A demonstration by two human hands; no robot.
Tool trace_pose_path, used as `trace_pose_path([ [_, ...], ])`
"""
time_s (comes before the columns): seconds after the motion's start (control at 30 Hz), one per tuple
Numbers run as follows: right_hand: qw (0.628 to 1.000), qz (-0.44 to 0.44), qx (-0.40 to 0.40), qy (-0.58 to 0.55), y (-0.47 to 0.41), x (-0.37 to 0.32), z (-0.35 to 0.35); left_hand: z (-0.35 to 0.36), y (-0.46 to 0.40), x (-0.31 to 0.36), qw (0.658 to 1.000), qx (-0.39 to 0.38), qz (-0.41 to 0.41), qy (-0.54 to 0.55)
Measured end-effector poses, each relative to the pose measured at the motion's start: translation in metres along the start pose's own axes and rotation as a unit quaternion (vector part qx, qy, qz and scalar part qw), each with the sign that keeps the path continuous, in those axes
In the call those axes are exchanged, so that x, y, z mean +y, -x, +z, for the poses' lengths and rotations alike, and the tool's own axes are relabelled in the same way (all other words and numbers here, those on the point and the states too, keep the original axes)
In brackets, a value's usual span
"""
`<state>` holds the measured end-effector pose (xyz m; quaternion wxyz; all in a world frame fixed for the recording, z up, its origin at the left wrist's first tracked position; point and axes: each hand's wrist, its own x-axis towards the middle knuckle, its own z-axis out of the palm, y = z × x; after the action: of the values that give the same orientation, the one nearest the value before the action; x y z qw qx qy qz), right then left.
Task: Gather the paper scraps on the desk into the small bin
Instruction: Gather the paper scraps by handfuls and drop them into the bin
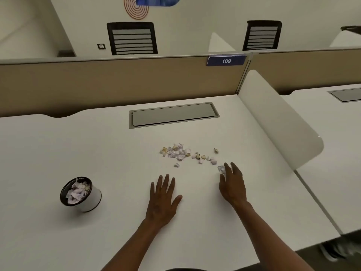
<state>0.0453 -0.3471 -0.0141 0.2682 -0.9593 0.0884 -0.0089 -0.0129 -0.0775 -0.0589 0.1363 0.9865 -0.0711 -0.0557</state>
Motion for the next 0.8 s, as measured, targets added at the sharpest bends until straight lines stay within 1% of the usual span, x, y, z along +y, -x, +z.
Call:
trace_pose_path([
  [0.07, 1.000, 0.004, -0.014, 0.020, -0.012, 0.006, -0.006, 0.006, 0.001, -0.004, 1.000, 0.010, 0.000, -0.010],
  [0.17, 0.997, -0.016, -0.062, 0.048, -0.023, 0.012, -0.010, 0.011, 0.002, -0.008, 1.000, 0.025, 0.004, -0.017],
  [0.3, 0.980, -0.099, -0.098, 0.140, -0.021, 0.010, -0.003, 0.013, 0.002, -0.008, 1.000, 0.029, 0.008, -0.009],
  [0.4, 0.973, -0.139, -0.106, 0.151, -0.004, 0.003, 0.010, 0.012, 0.002, -0.006, 0.999, 0.030, 0.010, 0.003],
  [0.5, 0.982, -0.133, -0.114, 0.076, 0.003, -0.008, 0.014, 0.007, -0.003, -0.004, 0.998, 0.049, 0.010, 0.043],
  [0.6, 0.988, -0.121, -0.088, 0.035, -0.016, -0.022, 0.008, -0.001, -0.016, -0.005, 0.995, 0.074, 0.012, 0.068],
  [0.67, 0.990, -0.110, -0.079, 0.035, -0.034, -0.029, 0.003, -0.004, -0.029, -0.005, 0.994, 0.079, 0.013, 0.071],
  [0.7, 0.990, -0.102, -0.087, 0.044, -0.043, -0.031, 0.001, -0.005, -0.035, -0.005, 0.994, 0.079, 0.012, 0.071],
  [0.77, 0.985, -0.093, -0.124, 0.081, -0.058, -0.033, 0.000, -0.008, -0.048, -0.005, 0.995, 0.077, 0.013, 0.062],
  [0.8, 0.979, -0.102, -0.142, 0.106, -0.062, -0.033, 0.000, -0.010, -0.054, -0.005, 0.995, 0.078, 0.014, 0.056],
])
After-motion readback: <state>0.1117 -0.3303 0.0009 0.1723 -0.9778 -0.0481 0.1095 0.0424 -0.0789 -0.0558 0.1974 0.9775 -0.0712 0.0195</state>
